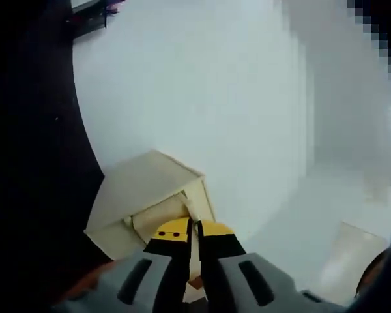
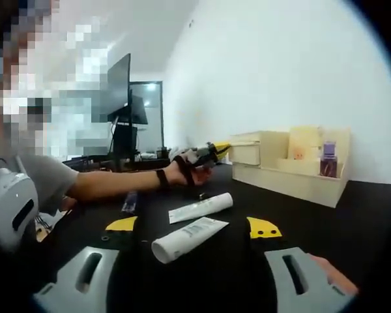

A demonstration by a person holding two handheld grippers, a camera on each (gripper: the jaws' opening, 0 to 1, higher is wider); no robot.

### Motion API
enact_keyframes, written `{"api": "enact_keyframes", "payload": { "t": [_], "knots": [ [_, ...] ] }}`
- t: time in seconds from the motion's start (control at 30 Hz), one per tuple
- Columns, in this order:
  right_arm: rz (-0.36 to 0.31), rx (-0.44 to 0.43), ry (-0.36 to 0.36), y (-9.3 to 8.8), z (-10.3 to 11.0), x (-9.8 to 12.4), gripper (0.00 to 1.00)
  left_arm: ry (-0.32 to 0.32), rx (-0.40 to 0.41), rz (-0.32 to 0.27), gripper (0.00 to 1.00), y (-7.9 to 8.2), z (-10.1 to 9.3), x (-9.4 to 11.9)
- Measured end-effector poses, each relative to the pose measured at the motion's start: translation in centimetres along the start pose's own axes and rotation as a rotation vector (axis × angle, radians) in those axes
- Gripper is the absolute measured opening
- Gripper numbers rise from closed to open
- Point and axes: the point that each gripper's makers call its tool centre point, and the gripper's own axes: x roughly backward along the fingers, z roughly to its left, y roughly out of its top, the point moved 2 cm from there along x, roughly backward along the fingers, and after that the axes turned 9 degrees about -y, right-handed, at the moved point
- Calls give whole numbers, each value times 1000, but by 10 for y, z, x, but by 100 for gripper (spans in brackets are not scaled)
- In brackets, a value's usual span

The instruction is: Open the drawer, pick up the cosmetic bottles from the table one by one, place them into the drawer, release the gripper, close the drawer, and move the gripper away

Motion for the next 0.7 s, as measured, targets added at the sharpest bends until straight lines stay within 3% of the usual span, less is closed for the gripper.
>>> {"api": "enact_keyframes", "payload": {
  "t": [0.7],
  "knots": [
    [-3, 14, -8, 0, -2, -3, 59, 2, 44, -24, 5, 0, -6, 16]
  ]
}}
